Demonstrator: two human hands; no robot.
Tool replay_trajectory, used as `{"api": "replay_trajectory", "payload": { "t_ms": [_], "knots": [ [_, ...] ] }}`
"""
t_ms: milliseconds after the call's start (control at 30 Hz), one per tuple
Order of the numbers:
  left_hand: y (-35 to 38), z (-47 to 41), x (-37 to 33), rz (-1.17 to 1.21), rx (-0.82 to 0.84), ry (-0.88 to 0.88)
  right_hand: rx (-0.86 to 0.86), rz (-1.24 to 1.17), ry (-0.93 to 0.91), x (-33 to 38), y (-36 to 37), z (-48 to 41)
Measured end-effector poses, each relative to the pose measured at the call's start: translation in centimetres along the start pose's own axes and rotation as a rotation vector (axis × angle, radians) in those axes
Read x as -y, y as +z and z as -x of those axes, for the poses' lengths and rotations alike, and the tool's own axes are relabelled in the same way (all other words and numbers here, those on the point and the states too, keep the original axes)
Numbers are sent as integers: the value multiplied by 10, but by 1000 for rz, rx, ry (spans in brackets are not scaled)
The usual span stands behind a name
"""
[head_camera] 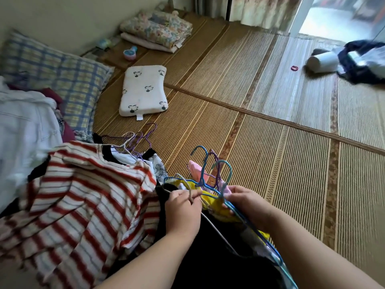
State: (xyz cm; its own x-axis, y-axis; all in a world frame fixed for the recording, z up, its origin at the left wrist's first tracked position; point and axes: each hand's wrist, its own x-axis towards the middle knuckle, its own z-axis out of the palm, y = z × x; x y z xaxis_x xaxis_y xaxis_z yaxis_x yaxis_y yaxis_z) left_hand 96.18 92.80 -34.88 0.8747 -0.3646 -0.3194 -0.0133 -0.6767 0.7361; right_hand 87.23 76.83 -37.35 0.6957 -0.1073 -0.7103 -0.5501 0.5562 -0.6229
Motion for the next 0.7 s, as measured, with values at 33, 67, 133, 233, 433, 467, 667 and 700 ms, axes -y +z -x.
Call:
{"api": "replay_trajectory", "payload": {
  "t_ms": [33,67,133,233,433,467,667,700],
  "knots": [
    [-4,2,-2,-17,11,-2,-50,82,-20,0,4,5],
    [-6,3,-5,-55,19,-7,-100,161,-43,-1,8,9],
    [-12,4,-9,-98,-6,-30,-185,279,-98,-3,19,16],
    [-16,4,-11,-42,-31,-22,-230,398,-186,-7,32,29],
    [-33,30,-9,200,89,115,-242,491,-279,-7,45,72],
    [-39,37,-13,229,99,132,-244,483,-296,-6,50,81],
    [-103,86,-60,250,19,293,-168,438,-413,15,90,158],
    [-115,97,-69,248,3,306,-156,445,-440,19,98,171]
  ]
}}
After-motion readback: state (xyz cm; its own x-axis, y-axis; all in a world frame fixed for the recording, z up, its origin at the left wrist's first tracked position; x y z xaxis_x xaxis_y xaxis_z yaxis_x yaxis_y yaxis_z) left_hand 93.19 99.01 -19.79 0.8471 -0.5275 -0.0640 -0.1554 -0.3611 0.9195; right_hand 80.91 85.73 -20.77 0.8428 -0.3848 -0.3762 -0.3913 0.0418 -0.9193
